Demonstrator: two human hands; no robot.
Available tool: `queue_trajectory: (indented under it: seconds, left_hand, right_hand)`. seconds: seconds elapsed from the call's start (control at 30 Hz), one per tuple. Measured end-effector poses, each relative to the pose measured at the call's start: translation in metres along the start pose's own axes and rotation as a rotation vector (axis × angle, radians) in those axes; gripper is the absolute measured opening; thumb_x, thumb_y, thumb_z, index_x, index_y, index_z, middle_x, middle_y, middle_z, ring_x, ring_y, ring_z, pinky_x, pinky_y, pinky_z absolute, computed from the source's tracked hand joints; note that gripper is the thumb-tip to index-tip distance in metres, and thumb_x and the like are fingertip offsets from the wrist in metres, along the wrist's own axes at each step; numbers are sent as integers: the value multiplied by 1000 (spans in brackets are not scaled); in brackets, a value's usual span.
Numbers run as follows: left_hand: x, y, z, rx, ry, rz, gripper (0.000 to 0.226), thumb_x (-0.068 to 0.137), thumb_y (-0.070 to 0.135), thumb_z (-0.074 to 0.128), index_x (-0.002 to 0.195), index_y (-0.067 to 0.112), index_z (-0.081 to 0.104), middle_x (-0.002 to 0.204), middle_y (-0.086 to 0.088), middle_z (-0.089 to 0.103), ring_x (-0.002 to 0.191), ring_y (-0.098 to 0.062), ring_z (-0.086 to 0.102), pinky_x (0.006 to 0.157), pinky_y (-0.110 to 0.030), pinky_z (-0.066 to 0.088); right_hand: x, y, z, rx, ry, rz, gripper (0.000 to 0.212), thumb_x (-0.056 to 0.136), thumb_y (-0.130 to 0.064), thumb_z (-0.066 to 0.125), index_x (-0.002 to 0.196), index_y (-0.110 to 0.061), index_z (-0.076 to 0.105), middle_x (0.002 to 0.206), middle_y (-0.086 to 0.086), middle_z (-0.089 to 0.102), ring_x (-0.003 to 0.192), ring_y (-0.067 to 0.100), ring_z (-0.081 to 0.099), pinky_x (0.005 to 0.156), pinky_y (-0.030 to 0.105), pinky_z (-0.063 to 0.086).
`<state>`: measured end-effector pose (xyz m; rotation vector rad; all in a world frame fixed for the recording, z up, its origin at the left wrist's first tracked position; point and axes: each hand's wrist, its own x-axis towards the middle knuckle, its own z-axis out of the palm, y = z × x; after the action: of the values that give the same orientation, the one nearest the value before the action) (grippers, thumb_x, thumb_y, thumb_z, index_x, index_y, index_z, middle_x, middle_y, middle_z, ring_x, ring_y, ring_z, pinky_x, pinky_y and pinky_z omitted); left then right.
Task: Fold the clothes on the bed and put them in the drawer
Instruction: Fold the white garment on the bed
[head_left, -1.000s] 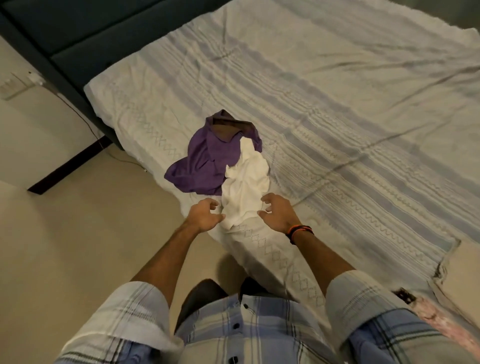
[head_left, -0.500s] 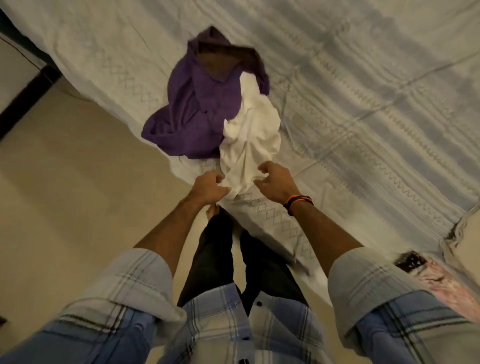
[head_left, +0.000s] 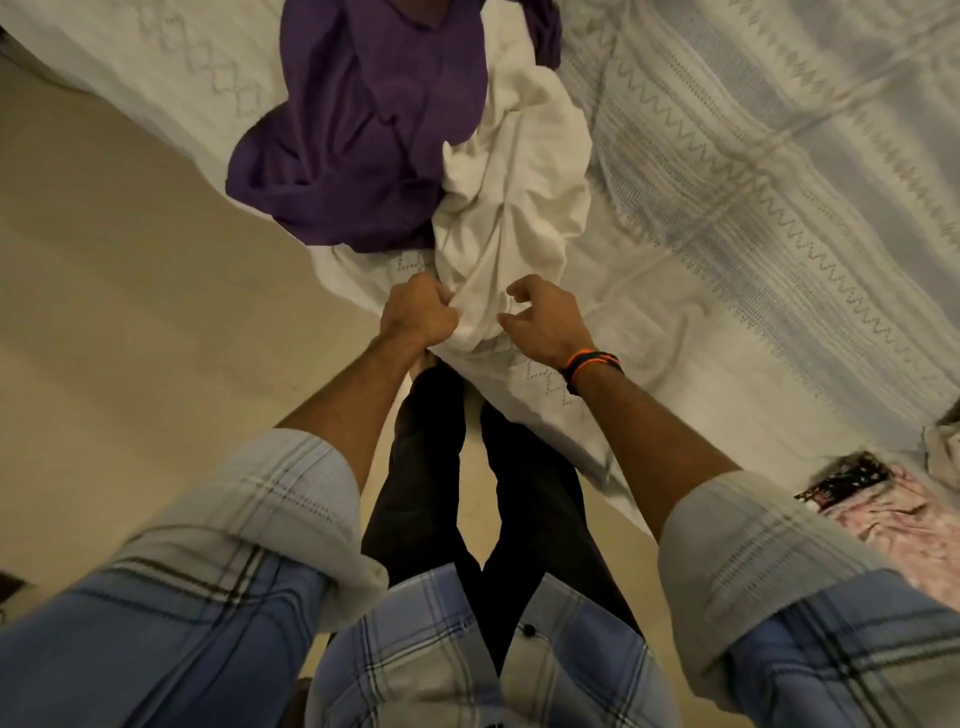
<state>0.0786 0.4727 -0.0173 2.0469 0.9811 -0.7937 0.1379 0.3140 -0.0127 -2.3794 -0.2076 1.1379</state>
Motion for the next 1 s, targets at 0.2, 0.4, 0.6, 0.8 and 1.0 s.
queue_trajectory:
  seconds: [0.2, 0.4, 0.6, 0.8, 1.0]
  left_hand:
    - [-25, 22, -12, -183, 12, 85, 29, 89, 21, 61, 61, 16, 53, 62, 5, 52, 61, -11, 49, 63, -25, 39]
    - [-76, 73, -64, -493, -29, 240, 19, 94, 19, 61, 76, 15, 65, 76, 2, 62, 78, -16, 59, 81, -40, 54]
    - [-113, 120, -109, -631, 18, 376, 19, 98, 15, 57, 87, 2, 67, 82, -14, 59, 75, -22, 53, 69, -31, 53]
    - [-134, 138, -131, -659, 152, 425, 17, 97, 10, 56, 84, 15, 66, 79, -2, 69, 64, -6, 66, 59, -25, 52]
    - [-156, 146, -141, -443, 281, 454, 52, 75, 11, 80, 121, 14, 57, 112, 1, 61, 104, -15, 59, 89, -28, 50]
  right_hand:
    - [-19, -12, -13, 56, 11, -79, 64, 78, -25, 81, 133, -12, 51, 131, 7, 55, 98, 17, 60, 85, 30, 51]
    - [-49, -47, -58, 86, 92, -230, 84, 62, -23, 92, 135, -12, 51, 127, 11, 57, 106, 26, 58, 90, 39, 51]
    - [-66, -79, -107, 133, 325, -387, 49, 68, -9, 45, 110, -1, 68, 106, 17, 70, 98, 35, 62, 87, 32, 47]
    - [-86, -109, -158, 201, 440, -453, 40, 76, 5, 47, 106, -5, 72, 101, 10, 72, 94, 24, 64, 72, 19, 39]
    - [-106, -134, -206, 363, 475, -554, 29, 73, 8, 47, 85, -9, 68, 77, 0, 65, 77, 19, 60, 65, 26, 46]
